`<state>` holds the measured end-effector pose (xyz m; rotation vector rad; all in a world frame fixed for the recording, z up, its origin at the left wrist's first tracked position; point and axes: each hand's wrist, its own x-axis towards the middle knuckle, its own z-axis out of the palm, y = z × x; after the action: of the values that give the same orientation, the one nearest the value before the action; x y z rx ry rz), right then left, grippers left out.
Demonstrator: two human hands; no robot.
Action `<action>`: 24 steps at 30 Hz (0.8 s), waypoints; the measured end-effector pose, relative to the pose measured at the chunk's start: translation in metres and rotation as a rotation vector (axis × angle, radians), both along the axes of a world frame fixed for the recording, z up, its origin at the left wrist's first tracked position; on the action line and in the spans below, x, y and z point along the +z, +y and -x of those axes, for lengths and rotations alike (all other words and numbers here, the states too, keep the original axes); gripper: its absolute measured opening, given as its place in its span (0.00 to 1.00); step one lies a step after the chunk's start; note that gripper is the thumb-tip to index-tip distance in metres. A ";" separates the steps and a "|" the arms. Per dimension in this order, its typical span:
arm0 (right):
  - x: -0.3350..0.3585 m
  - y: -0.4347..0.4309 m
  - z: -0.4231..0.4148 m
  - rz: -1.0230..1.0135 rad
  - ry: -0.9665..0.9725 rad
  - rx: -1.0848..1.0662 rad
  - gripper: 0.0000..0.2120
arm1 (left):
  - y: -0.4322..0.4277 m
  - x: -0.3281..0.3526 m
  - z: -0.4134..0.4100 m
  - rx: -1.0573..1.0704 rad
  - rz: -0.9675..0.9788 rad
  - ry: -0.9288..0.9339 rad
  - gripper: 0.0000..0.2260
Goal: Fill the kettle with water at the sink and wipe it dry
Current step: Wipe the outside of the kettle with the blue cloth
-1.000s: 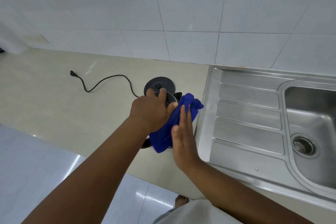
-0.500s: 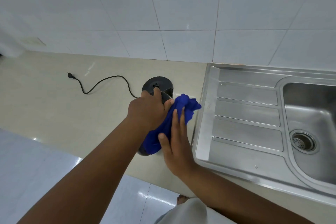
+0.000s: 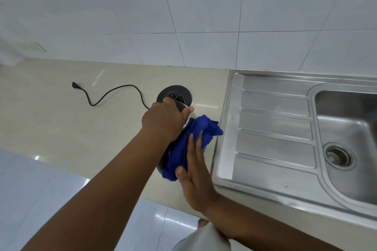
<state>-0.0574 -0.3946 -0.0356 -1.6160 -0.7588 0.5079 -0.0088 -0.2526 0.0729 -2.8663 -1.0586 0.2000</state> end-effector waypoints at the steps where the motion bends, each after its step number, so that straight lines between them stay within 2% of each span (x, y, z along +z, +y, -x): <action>1: -0.009 -0.001 0.001 0.006 -0.041 0.010 0.39 | 0.000 0.000 -0.001 0.004 0.005 -0.008 0.35; 2: -0.017 -0.001 0.002 0.017 -0.026 0.007 0.40 | 0.001 -0.001 -0.002 0.013 0.011 -0.014 0.35; 5: -0.034 0.002 -0.004 0.056 0.257 -0.067 0.42 | 0.002 -0.001 -0.003 0.033 0.028 -0.016 0.36; 7: -0.037 0.005 -0.005 0.056 0.379 -0.115 0.44 | 0.002 0.000 -0.002 0.038 0.048 -0.019 0.39; 10: -0.024 0.006 0.001 -0.001 0.373 -0.090 0.50 | 0.004 0.000 0.000 0.030 0.047 -0.014 0.41; 14: -0.006 0.003 0.012 -0.021 0.058 0.021 0.43 | 0.003 0.003 0.001 0.016 0.045 0.000 0.39; 16: -0.014 0.004 0.010 -0.001 -0.005 0.006 0.39 | 0.001 0.006 0.001 0.004 0.023 0.030 0.38; 17: -0.019 0.005 0.007 0.010 0.029 -0.018 0.39 | 0.001 0.006 0.001 -0.003 0.015 0.042 0.38; 19: -0.026 0.007 -0.003 0.002 0.218 -0.093 0.40 | 0.001 0.008 0.002 -0.017 0.006 0.059 0.38; 21: -0.030 0.009 -0.018 -0.044 0.373 -0.170 0.36 | 0.001 0.009 0.003 -0.035 -0.008 0.075 0.39; 23: -0.027 0.008 -0.034 -0.052 0.436 -0.186 0.33 | 0.001 0.010 0.002 -0.060 -0.032 0.097 0.39; 24: -0.022 0.007 -0.040 -0.044 0.433 -0.179 0.36 | 0.001 0.010 0.002 -0.080 -0.041 0.110 0.39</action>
<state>-0.0174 -0.3881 -0.0578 -1.4479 -0.2970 0.6766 -0.0110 -0.2517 0.0825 -2.8180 -0.9158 0.3230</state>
